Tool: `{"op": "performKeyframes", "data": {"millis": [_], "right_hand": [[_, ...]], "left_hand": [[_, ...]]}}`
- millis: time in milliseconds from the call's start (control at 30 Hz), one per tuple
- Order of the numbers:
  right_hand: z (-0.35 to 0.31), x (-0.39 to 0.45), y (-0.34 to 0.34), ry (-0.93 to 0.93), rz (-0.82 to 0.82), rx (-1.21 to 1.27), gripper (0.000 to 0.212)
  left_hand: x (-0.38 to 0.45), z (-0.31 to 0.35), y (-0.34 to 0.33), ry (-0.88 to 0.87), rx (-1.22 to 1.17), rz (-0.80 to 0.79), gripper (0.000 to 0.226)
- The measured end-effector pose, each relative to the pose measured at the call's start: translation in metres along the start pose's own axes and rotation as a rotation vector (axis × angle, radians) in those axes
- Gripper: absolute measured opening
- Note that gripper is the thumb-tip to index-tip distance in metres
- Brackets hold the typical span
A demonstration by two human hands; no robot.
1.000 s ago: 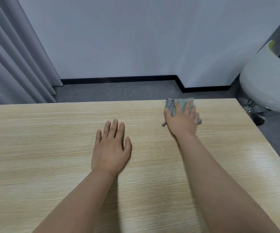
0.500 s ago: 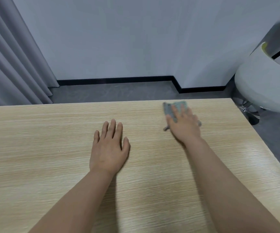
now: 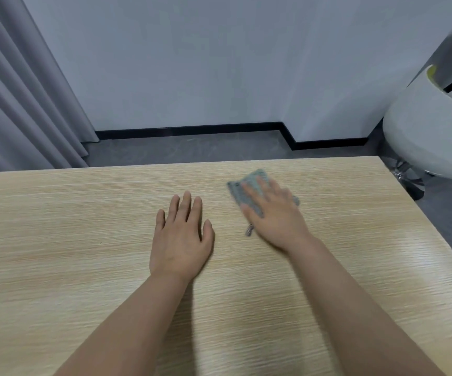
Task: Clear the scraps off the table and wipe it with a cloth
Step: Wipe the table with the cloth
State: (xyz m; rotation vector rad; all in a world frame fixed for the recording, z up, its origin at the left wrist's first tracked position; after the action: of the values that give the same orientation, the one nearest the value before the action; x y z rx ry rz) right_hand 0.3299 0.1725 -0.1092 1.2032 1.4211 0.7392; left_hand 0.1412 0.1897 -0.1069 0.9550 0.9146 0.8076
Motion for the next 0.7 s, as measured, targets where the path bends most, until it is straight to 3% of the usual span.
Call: {"op": "performKeyframes", "data": {"millis": [100,167,233,367,433,500,600,700], "right_hand": [[0.048,-0.008,0.008,-0.341,0.02,0.096,0.054],[0.047,-0.011,0.006,-0.448,0.024,0.116,0.055],[0.02,-0.012,-0.001,-0.38,0.041,0.097,0.054],[-0.046,-0.025,-0.02,0.049,0.049,0.023,0.051],[-0.046,-0.032,-0.021,0.157,0.003,-0.03,0.049],[-0.023,-0.027,-0.013,0.125,-0.018,-0.047,0.05],[0.023,-0.017,-0.001,-0.12,0.0,-0.002,0.051],[0.026,-0.014,-0.003,-0.286,0.025,0.051,0.052]], "left_hand": [[-0.001,-0.001,0.0,-0.005,0.006,0.001,0.057],[-0.001,-0.001,0.0,-0.006,0.01,-0.001,0.057],[0.0,-0.001,0.0,-0.004,0.011,-0.002,0.058],[0.001,-0.001,-0.001,-0.002,0.002,0.005,0.058],[0.002,-0.001,-0.001,-0.004,0.007,0.006,0.057],[0.001,-0.001,-0.002,-0.006,0.003,0.001,0.057],[0.001,-0.002,-0.002,-0.01,-0.005,-0.002,0.057],[0.001,-0.002,-0.003,-0.014,0.001,0.004,0.057]]}}
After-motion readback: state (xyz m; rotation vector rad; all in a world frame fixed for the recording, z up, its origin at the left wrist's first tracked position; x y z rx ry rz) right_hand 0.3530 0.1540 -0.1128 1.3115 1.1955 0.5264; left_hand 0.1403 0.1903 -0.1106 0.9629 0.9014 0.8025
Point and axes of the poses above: each hand's wrist, its own x-axis towards the middle knuckle, its own y-axis out of the back of the hand, z = x × y, the point moved 3 cm from there along x, towards the middle knuckle, and after that the axes turned 13 degrees about -z, right-handed, at the moved point
